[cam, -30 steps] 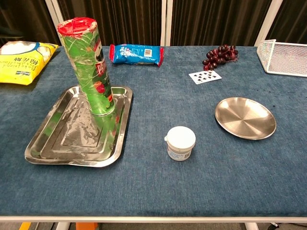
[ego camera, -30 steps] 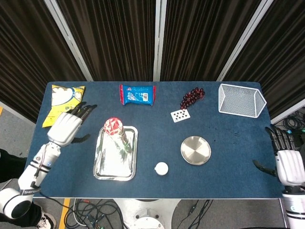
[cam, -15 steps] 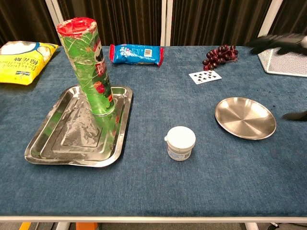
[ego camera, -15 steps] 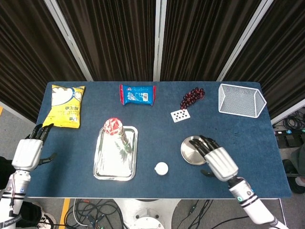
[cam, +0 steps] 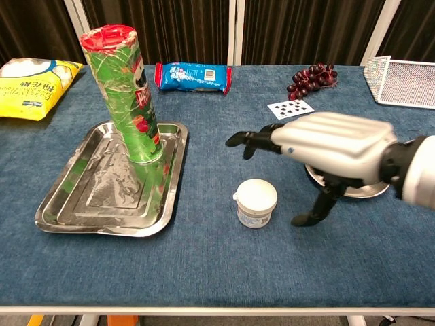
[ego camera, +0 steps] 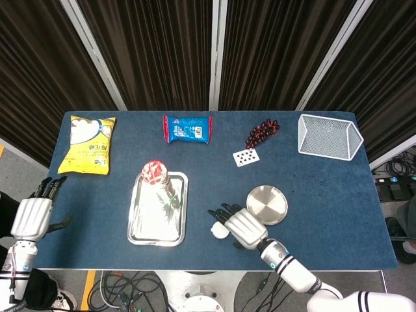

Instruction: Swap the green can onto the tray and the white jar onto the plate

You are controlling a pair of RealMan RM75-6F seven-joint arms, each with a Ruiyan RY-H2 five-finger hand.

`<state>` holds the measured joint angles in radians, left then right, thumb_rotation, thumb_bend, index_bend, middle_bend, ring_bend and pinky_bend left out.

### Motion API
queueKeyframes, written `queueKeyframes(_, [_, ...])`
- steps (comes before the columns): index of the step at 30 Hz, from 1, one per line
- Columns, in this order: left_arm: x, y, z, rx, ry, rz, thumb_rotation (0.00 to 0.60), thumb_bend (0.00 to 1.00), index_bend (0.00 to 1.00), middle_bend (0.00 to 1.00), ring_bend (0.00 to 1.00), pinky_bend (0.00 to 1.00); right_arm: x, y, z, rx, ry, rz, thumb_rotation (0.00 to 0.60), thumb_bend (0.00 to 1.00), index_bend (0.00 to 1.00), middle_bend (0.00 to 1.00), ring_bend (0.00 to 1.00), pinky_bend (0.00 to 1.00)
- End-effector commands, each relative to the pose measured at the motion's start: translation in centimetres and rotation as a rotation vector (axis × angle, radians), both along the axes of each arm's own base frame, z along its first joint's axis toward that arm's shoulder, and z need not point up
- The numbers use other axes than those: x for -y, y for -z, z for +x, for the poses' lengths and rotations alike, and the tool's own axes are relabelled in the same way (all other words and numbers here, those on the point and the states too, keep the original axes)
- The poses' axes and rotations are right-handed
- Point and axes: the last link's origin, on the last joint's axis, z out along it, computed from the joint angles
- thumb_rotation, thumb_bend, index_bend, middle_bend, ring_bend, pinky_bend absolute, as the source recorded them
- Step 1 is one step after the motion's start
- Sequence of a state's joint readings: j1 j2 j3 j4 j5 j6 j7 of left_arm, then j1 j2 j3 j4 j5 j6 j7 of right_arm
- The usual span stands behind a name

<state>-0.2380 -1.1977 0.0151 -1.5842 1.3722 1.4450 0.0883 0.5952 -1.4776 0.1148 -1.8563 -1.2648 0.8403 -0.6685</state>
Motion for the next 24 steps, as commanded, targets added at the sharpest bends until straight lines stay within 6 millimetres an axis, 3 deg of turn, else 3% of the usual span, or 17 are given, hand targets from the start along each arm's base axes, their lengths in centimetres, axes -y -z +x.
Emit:
queueKeyframes(1, [0.1, 0.1, -0.1, 0.006, -0.004, -0.001, 0.600, 0.17, 0.09, 0.15, 0.08, 0.38, 0.0, 1.5, 0.5, -0.019, -0.006, 0.012, 0.600, 0.09, 0.00, 0.18, 0.13, 0.26])
queueKeyframes(5, [0.1, 0.0, -0.4, 0.014, -0.012, 0.002, 0.600, 0.17, 0.10, 0.15, 0.08, 0.38, -0.1, 3.0, 0.8, -0.025, -0.011, 0.023, 0.600, 0.10, 0.04, 0.20, 0.15, 0.29])
queueKeyframes(11, [0.4, 0.1, -0.9, 0.017, -0.020, -0.002, 0.600, 0.17, 0.10, 0.15, 0.08, 0.38, 0.0, 3.8, 1.0, -0.024, -0.015, -0.007, 0.600, 0.17, 0.18, 0.31, 0.26, 0.42])
queueKeyframes(19, [0.4, 0.3, -1.1, 0.022, -0.024, -0.008, 0.600, 0.17, 0.10, 0.15, 0.08, 0.38, 0.1, 3.8, 0.9, -0.017, -0.018, -0.032, 0.600, 0.25, 0.38, 0.43, 0.39, 0.56])
queueKeyframes(24, [0.4, 0.4, -1.2, 0.028, -0.028, -0.012, 0.600, 0.17, 0.10, 0.15, 0.08, 0.38, 0.4, 2.9, 0.6, -0.008, -0.010, -0.058, 0.600, 0.27, 0.43, 0.46, 0.42, 0.59])
